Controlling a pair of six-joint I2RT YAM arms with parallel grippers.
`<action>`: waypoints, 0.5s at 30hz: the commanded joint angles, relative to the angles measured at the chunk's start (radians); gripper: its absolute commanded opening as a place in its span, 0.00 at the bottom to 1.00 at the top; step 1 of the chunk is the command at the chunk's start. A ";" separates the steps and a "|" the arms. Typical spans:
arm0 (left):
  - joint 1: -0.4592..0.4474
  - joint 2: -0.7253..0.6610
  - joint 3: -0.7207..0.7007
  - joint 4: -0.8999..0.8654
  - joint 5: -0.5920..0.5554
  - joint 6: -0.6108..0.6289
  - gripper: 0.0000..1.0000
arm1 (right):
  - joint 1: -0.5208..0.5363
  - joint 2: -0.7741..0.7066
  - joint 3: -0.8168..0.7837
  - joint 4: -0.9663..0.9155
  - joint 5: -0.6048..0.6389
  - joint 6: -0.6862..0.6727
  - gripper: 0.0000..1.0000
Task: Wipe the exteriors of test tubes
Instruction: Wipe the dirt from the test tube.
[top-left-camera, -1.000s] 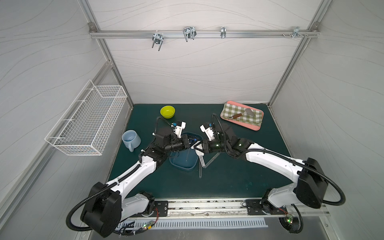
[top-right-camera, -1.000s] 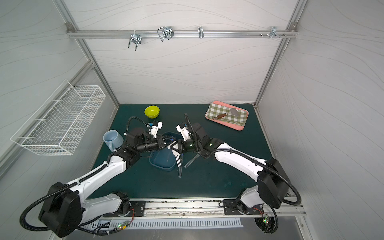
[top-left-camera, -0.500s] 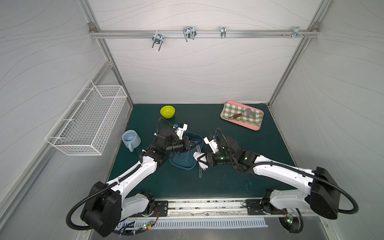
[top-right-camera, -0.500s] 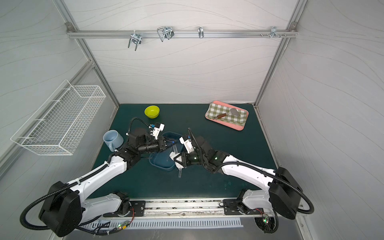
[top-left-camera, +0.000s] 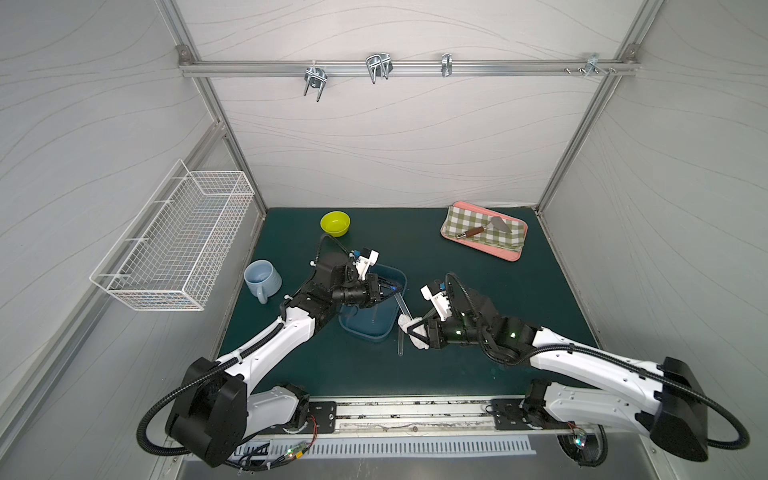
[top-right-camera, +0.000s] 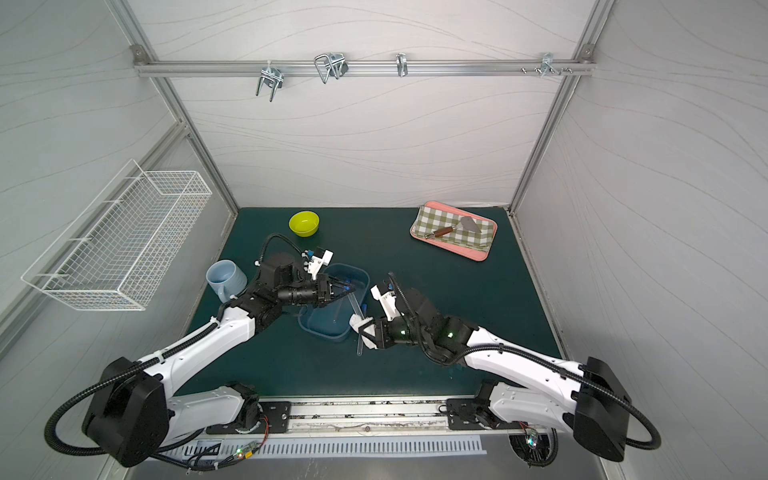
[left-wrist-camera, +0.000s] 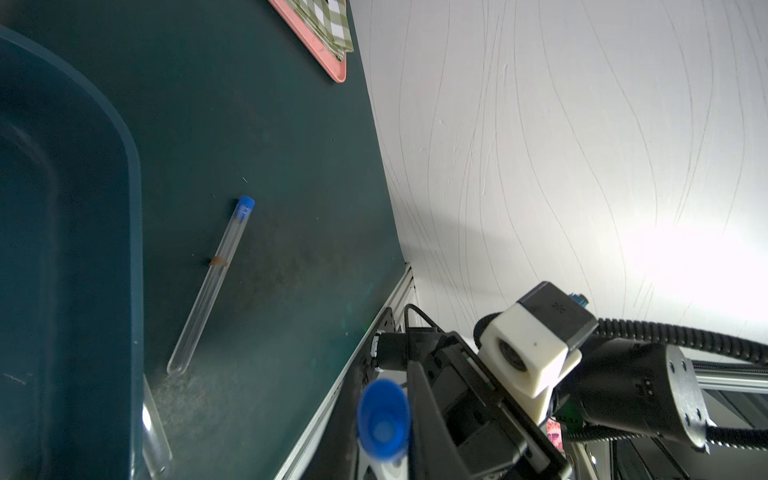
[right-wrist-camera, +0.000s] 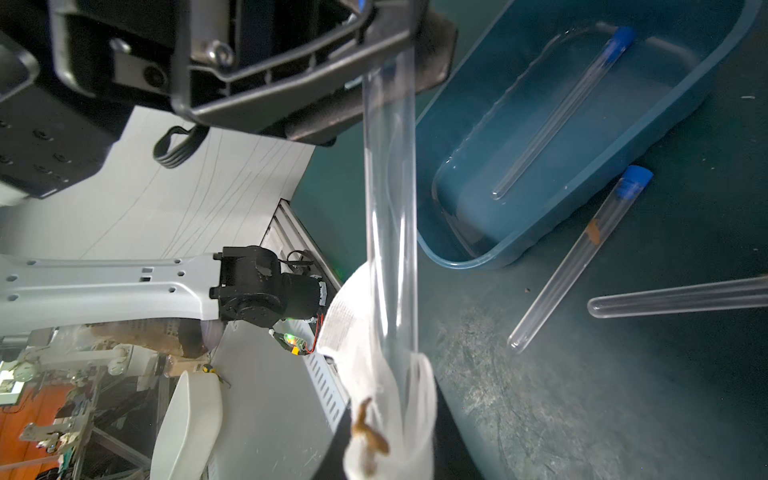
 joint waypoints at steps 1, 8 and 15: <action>0.070 0.008 0.075 0.015 -0.076 0.111 0.05 | 0.002 -0.066 -0.051 -0.199 0.032 0.072 0.15; 0.084 0.034 0.110 0.020 -0.058 0.106 0.05 | -0.001 -0.080 -0.065 -0.196 0.027 0.078 0.15; 0.084 0.043 0.094 0.056 -0.055 0.075 0.05 | -0.032 -0.048 -0.038 -0.099 0.039 0.079 0.15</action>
